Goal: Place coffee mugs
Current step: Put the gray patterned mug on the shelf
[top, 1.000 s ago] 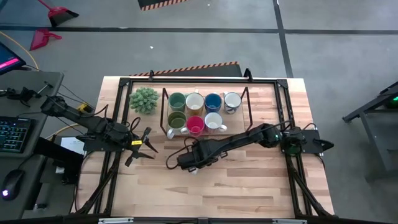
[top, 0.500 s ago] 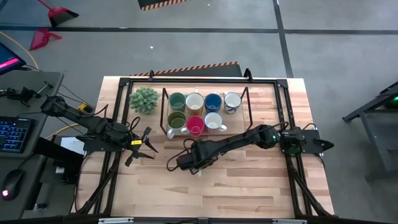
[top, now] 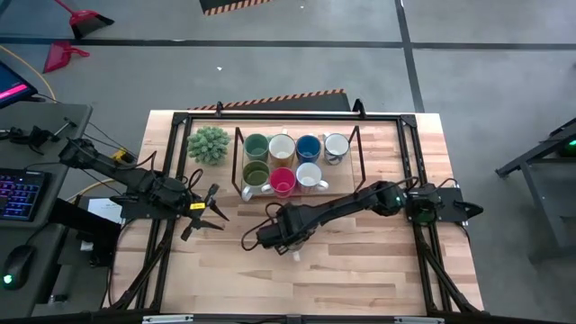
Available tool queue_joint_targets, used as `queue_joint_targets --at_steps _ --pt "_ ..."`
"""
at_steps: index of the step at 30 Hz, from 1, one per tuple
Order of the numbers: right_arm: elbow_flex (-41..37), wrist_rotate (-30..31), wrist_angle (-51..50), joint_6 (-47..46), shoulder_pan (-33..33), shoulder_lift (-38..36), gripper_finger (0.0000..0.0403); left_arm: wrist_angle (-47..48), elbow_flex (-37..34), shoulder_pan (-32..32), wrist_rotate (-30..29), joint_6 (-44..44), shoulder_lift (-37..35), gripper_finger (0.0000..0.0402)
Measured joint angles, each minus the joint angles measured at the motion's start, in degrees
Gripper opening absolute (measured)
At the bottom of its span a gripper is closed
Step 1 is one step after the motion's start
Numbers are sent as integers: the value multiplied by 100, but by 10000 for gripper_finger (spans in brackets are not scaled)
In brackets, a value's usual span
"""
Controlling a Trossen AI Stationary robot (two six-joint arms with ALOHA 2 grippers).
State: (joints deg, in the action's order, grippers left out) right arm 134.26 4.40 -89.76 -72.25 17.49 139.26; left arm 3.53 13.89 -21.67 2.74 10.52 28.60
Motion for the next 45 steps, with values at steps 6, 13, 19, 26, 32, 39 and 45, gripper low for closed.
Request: queue_joint_targets --at_steps 6,13,19,26,32,39,45 --pt "-32 235 -77 -362 153 -204 0 6 0 1 0 -2 0 129" --pt "-20 670 -48 -779 341 -701 0 7 0 0 0 -2 0 129" --pt "-20 952 -40 -832 399 -1017 0 11 0 -2 3 -195 0 129" --pt "-20 983 -34 -634 395 -1474 0 11 0 0 4 -190 0 129" --pt "-20 1008 -37 -364 356 -2046 0 11 0 0 -48 -188 0 129" --pt "-863 1428 -19 -382 145 -2937 0 13 2 0 -52 -190 0 129" --pt "-2593 940 -30 -726 -37 -3935 0 7 2 0 -66 -188 0 129"
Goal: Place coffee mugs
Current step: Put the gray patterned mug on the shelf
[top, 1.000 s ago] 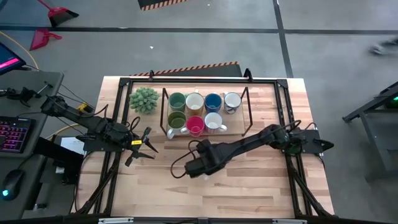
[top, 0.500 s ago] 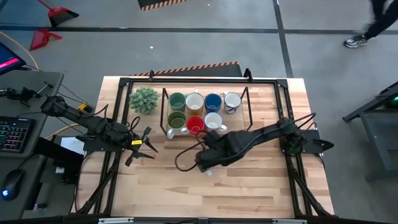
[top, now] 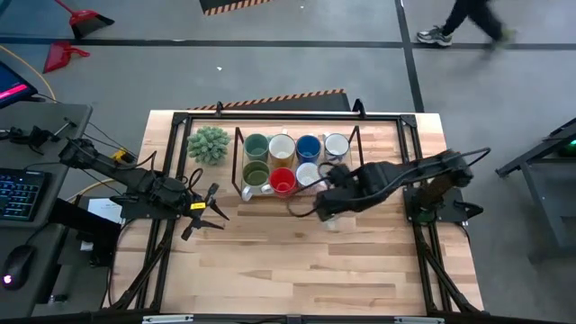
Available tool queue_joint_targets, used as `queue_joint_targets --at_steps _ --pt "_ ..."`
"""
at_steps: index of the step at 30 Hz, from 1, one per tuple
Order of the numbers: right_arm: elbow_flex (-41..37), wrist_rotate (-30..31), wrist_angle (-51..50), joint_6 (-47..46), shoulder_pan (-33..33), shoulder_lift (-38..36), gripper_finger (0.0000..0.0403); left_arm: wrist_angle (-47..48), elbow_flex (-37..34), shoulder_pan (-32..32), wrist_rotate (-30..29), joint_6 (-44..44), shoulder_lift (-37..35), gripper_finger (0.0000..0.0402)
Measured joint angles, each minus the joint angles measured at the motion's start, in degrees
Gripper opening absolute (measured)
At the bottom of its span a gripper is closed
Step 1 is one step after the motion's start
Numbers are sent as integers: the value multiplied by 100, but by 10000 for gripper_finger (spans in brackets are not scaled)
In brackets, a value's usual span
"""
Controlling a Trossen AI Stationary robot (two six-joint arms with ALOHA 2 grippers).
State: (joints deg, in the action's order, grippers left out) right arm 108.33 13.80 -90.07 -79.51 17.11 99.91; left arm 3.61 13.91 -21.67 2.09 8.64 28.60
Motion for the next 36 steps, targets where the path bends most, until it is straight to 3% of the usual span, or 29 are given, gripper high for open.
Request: queue_joint_targets --at_steps 6,13,24,36 --pt "-1104 -189 -6 -441 -58 -964 0 1 0 0 0 -2 2 129" --pt "-1638 -27 27 -374 -444 -1470 0 -1 0 2 -151 -3 0 129" --pt "-1660 35 12 1130 -1755 -1501 0 -4 0 0 -297 -105 0 129" --pt "-1658 22 132 1845 -2169 -1238 0 -36 0 2 -428 -105 2 129"
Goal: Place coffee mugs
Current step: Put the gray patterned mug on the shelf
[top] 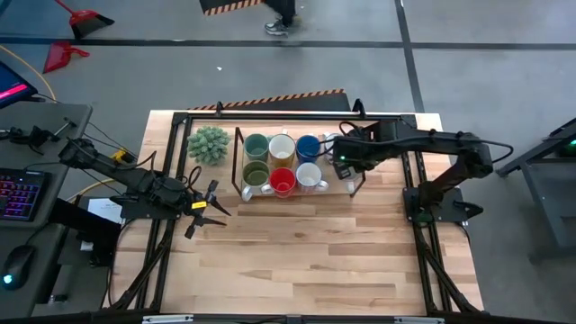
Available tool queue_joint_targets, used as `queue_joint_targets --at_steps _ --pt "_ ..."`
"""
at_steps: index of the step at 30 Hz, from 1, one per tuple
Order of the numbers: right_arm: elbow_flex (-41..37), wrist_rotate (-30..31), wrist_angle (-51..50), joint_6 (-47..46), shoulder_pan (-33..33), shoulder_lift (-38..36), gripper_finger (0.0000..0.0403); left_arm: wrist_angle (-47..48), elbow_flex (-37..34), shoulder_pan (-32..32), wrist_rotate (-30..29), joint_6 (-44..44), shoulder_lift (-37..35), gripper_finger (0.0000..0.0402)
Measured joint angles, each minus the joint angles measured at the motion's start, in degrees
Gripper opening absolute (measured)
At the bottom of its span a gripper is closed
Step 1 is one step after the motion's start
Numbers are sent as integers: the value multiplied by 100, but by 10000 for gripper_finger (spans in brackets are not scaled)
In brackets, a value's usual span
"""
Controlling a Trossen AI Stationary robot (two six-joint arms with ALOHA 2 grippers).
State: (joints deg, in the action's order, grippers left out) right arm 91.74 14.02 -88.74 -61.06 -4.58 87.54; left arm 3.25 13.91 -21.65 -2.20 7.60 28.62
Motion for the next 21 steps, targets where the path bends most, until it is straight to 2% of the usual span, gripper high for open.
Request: queue_joint_targets --at_steps 7,21 --pt "-2 94 25 305 -33 358 0 -16 0 -1 -2 -2 0 129" --pt "-7 341 74 304 11 796 0 -17 0 0 -4 -3 -1 129"
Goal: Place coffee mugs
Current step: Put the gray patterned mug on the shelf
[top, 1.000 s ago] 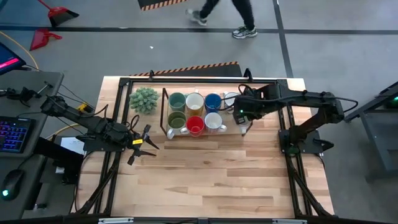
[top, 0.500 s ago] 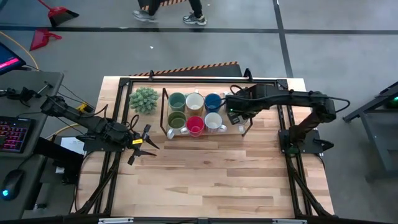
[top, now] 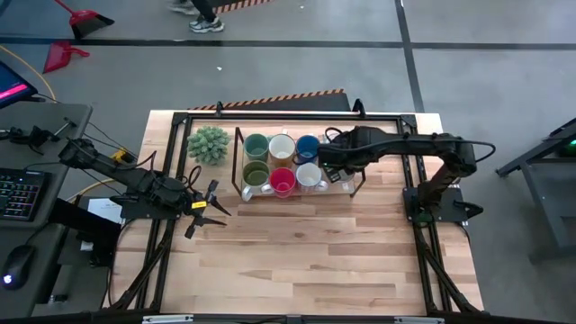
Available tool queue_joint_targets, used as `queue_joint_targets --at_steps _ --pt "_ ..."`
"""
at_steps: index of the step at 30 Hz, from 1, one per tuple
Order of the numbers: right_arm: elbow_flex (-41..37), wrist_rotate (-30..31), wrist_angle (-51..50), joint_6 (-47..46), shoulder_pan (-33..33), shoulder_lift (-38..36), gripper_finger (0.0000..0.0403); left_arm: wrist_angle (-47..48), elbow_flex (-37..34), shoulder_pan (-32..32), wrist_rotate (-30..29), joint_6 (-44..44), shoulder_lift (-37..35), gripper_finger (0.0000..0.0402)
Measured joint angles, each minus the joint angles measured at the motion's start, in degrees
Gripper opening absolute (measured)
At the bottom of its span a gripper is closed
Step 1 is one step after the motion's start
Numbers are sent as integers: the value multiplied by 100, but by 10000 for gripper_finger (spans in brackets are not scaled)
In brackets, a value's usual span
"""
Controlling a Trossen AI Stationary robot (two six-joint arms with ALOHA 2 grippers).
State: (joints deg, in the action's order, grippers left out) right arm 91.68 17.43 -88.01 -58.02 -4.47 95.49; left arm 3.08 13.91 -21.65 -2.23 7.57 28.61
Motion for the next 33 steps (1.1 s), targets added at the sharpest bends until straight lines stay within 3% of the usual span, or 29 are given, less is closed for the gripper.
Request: queue_joint_targets --at_steps 17,33 --pt "-627 -352 479 -175 76 19 0 0 0 -1 1 -1 1 129" --pt "-636 -263 650 -496 76 19 0 -1 0 -2 4 -255 1 129"
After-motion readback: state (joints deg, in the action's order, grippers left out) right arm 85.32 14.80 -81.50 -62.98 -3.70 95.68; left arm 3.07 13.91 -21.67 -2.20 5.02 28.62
